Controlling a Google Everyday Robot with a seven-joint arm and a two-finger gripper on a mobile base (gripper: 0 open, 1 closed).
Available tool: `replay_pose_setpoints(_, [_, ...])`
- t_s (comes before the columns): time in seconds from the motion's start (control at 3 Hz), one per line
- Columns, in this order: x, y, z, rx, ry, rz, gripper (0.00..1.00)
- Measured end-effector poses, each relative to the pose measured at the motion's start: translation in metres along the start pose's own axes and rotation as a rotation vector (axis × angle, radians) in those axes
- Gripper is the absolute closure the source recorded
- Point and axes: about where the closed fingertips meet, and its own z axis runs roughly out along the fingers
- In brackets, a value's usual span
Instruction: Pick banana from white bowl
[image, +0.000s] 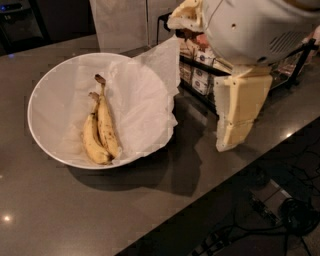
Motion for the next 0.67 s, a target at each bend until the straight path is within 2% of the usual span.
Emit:
replay_pose_setpoints(0.33, [0.0000, 0.0000, 0.0000, 0.000, 0.000, 0.000, 0.00])
replay_pose_setpoints(0.67, [-0.0073, -0.0026, -0.0031, -0.013, -0.089, -0.017, 0.00])
